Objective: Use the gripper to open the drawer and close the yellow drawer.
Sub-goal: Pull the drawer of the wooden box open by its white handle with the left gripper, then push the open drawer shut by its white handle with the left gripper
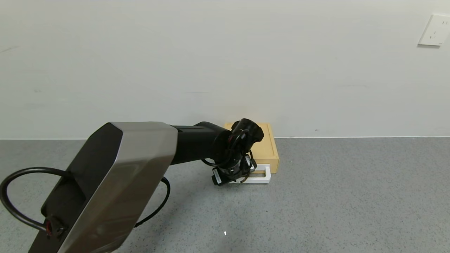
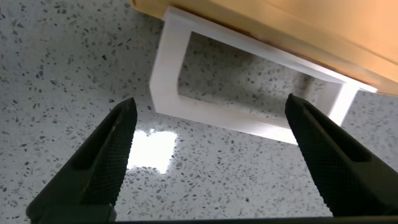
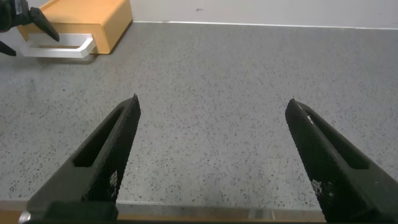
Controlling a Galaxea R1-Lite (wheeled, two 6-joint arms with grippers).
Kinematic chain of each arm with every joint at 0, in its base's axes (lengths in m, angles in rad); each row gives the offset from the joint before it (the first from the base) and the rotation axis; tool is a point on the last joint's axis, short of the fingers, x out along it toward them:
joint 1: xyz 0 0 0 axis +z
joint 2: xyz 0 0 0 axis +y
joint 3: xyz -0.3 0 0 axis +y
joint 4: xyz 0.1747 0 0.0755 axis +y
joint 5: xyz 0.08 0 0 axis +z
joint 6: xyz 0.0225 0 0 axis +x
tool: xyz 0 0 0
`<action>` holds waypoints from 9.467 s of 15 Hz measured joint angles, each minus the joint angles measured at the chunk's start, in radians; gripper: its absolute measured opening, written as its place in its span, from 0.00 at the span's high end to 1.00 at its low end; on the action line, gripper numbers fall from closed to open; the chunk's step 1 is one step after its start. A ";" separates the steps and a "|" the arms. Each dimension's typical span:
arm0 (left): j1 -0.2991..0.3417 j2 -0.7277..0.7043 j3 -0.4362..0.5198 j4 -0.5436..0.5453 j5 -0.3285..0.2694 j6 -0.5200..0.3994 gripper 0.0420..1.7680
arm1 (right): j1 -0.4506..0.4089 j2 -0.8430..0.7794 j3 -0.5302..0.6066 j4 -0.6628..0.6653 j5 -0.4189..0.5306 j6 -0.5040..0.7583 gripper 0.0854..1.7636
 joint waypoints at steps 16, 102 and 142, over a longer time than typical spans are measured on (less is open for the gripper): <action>-0.022 0.033 0.009 0.085 -0.015 0.009 0.03 | 0.000 0.000 0.000 0.001 0.000 -0.001 0.03; 0.157 -0.702 0.628 -0.325 -0.596 0.778 0.03 | 0.001 0.000 0.000 0.000 -0.001 0.002 0.03; -0.163 -0.507 0.730 -0.274 -0.387 1.044 0.03 | 0.001 0.000 -0.002 0.001 -0.001 0.002 0.03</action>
